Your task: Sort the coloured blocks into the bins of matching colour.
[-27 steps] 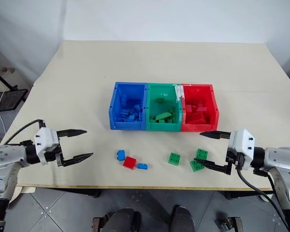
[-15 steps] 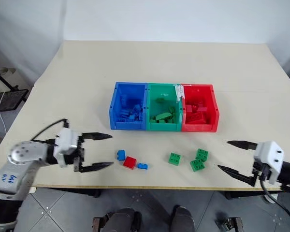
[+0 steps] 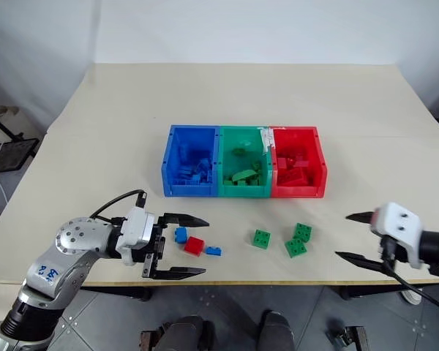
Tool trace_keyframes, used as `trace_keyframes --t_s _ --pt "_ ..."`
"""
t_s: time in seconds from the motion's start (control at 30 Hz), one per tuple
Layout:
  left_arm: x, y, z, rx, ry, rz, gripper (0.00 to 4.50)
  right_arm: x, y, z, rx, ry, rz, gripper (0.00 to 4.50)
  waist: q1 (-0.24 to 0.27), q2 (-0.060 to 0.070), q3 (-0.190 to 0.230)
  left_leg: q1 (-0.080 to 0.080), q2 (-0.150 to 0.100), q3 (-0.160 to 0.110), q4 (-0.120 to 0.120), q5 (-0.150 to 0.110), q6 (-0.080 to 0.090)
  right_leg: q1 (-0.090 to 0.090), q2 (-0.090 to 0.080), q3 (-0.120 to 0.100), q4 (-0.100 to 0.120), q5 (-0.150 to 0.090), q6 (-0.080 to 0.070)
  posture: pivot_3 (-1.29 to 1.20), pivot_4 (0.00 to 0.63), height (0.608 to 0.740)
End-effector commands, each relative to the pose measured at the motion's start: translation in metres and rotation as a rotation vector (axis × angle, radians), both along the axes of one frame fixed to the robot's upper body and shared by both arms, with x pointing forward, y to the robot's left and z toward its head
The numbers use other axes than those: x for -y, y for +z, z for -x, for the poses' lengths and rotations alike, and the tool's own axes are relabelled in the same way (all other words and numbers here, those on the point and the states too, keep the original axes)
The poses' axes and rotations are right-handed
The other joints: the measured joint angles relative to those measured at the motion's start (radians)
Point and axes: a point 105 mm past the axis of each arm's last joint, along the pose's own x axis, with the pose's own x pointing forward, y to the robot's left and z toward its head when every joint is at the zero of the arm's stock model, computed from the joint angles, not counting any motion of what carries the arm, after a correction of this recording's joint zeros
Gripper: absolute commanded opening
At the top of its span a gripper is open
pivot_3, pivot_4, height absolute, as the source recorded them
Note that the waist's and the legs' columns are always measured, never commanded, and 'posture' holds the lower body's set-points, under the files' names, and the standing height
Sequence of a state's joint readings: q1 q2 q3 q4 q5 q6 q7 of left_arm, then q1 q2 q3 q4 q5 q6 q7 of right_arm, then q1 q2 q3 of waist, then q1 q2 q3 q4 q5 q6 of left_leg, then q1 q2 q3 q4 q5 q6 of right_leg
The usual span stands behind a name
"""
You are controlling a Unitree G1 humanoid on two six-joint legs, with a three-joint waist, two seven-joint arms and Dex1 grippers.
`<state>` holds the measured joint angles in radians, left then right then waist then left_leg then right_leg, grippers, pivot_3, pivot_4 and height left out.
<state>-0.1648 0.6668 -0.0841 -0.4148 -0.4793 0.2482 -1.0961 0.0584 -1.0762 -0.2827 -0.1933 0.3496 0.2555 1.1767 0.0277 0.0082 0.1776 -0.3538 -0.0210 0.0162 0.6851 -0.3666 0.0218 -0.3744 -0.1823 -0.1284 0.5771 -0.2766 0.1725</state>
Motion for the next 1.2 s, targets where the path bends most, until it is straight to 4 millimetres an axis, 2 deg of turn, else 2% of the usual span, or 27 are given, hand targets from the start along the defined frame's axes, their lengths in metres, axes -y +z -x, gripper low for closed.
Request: trace_keyframes --t_s 0.03,0.2,0.4,0.47,0.67,0.77,1.0,1.1,1.2 --pt "-0.014 0.003 -0.005 0.038 0.062 -0.010 4.49 -0.006 -0.008 -0.008 -0.052 0.010 0.078 4.50 0.004 0.000 0.000 -0.001 0.000 -0.001 0.001 0.000 0.000 0.000 0.000 -0.001 0.000 0.000 0.000 0.00 0.150 0.740" --pt "-0.017 0.006 -0.008 0.059 0.072 -0.005 4.49 -0.007 -0.018 -0.028 -0.049 0.007 0.141 4.50 0.006 0.000 0.000 -0.003 -0.002 -0.002 0.002 0.000 0.000 0.000 0.000 -0.002 -0.002 0.000 0.000 0.00 0.150 0.740" --pt "-0.016 0.011 -0.012 0.097 0.082 0.013 4.49 -0.024 -0.030 -0.037 -0.062 0.047 0.109 4.50 -0.005 0.000 0.000 -0.003 -0.001 -0.002 0.001 0.000 0.000 0.000 0.000 -0.004 -0.001 0.000 0.000 0.00 0.150 0.740" --pt "-0.016 0.017 -0.015 0.120 0.105 0.041 4.49 -0.029 -0.035 -0.035 -0.085 0.060 0.089 4.50 -0.005 0.000 0.000 -0.003 0.000 -0.002 0.001 0.000 0.000 0.000 0.001 -0.003 -0.001 0.000 0.000 0.00 0.150 0.740" --pt "-0.018 0.016 -0.017 0.126 0.106 0.035 4.49 -0.039 -0.036 -0.039 -0.097 0.057 0.017 4.50 -0.010 -0.001 0.000 -0.001 0.000 -0.002 0.001 0.000 0.000 0.000 0.001 -0.003 0.000 0.000 0.000 0.00 0.150 0.740" --pt "-0.019 0.016 -0.019 0.132 0.113 0.037 4.50 -0.046 -0.037 -0.040 -0.100 0.071 -0.020 3.88 -0.010 -0.001 0.000 -0.001 0.001 -0.002 0.001 0.000 -0.001 0.000 0.002 -0.003 0.000 0.000 0.000 0.00 0.150 0.740" --pt "-0.022 0.017 -0.022 0.131 0.126 0.036 4.50 -0.053 -0.037 -0.042 -0.104 0.103 -0.042 1.53 -0.011 -0.001 0.000 -0.001 0.001 -0.002 0.001 0.000 -0.001 0.000 0.002 -0.003 0.000 0.000 0.000 0.00 0.150 0.740" --pt "-0.023 0.018 -0.024 0.135 0.156 0.053 4.50 -0.053 -0.026 -0.048 -0.060 0.101 -0.054 1.48 -0.010 -0.001 0.000 -0.001 0.000 -0.002 0.001 0.000 -0.001 0.000 0.002 -0.003 0.000 0.000 0.000 0.00 0.150 0.740" --pt "-0.033 0.019 -0.031 0.141 0.241 0.073 4.50 -0.072 0.012 -0.057 0.001 0.117 -0.199 1.48 -0.012 -0.001 0.000 -0.001 0.000 -0.002 0.001 0.000 -0.001 0.000 0.002 -0.002 0.000 0.000 0.000 0.00 0.150 0.740"
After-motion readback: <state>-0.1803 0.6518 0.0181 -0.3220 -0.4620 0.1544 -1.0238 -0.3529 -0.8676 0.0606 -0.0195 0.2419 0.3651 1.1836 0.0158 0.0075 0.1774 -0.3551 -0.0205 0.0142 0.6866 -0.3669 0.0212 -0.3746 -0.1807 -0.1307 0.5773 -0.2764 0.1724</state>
